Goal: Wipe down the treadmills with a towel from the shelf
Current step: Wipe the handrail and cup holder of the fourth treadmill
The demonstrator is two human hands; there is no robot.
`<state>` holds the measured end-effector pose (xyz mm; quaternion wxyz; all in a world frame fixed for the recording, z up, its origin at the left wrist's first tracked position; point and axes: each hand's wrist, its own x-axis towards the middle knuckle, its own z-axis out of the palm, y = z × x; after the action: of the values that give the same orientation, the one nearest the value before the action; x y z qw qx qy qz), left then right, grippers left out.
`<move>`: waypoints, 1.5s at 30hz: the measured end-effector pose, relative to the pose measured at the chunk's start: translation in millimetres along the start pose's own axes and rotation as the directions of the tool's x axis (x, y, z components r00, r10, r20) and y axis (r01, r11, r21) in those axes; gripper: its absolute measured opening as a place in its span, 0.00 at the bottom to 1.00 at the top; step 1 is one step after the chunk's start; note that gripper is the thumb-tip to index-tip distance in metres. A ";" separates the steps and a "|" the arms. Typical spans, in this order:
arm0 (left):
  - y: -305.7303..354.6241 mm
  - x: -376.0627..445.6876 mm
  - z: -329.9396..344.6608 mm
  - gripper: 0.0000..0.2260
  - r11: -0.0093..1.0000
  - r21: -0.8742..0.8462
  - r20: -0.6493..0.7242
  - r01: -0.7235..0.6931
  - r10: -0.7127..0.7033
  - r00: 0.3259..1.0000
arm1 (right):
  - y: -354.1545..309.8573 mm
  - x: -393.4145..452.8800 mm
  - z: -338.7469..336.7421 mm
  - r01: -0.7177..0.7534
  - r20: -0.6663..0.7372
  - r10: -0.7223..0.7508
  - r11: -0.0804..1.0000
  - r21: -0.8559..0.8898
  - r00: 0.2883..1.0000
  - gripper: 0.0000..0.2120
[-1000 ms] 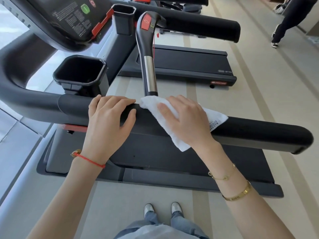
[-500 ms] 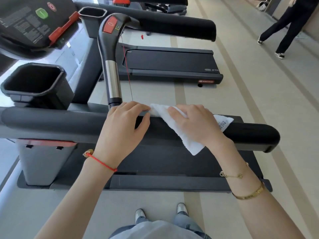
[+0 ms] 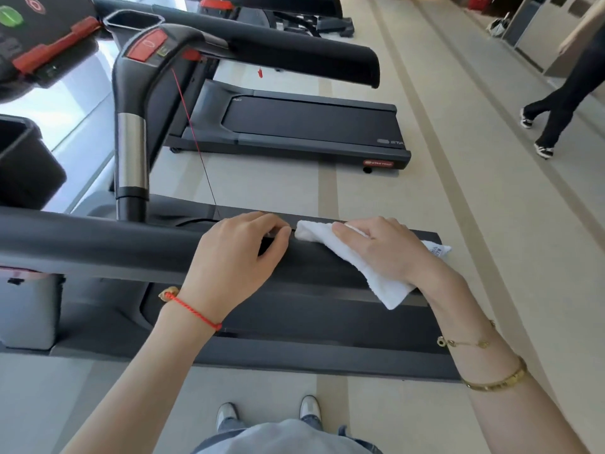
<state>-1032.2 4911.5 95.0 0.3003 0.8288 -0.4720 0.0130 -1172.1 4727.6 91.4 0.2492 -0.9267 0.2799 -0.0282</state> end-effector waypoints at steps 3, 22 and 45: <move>11.2 1.3 9.9 0.11 0.996 0.091 0.000 0.019 -0.019 1.000 | 9.6 -2.1 -6.3 0.017 0.020 -0.017 1.000 -0.012 1.000 0.31; 41.3 1.2 32.4 0.15 0.974 0.195 -0.017 0.114 -0.113 0.993 | 45.1 -14.8 -26.4 0.017 0.139 -0.054 0.967 0.254 0.989 0.32; 45.7 1.5 37.5 0.15 0.972 0.196 -0.089 0.133 -0.117 0.989 | 73.0 -67.5 9.6 0.183 -0.405 -0.018 0.909 0.374 0.914 0.13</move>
<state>-1077.3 4874.1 86.8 0.2331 0.8819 -0.4032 0.0736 -1263.9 4715.3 54.1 0.3721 -0.8438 0.2632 -0.2834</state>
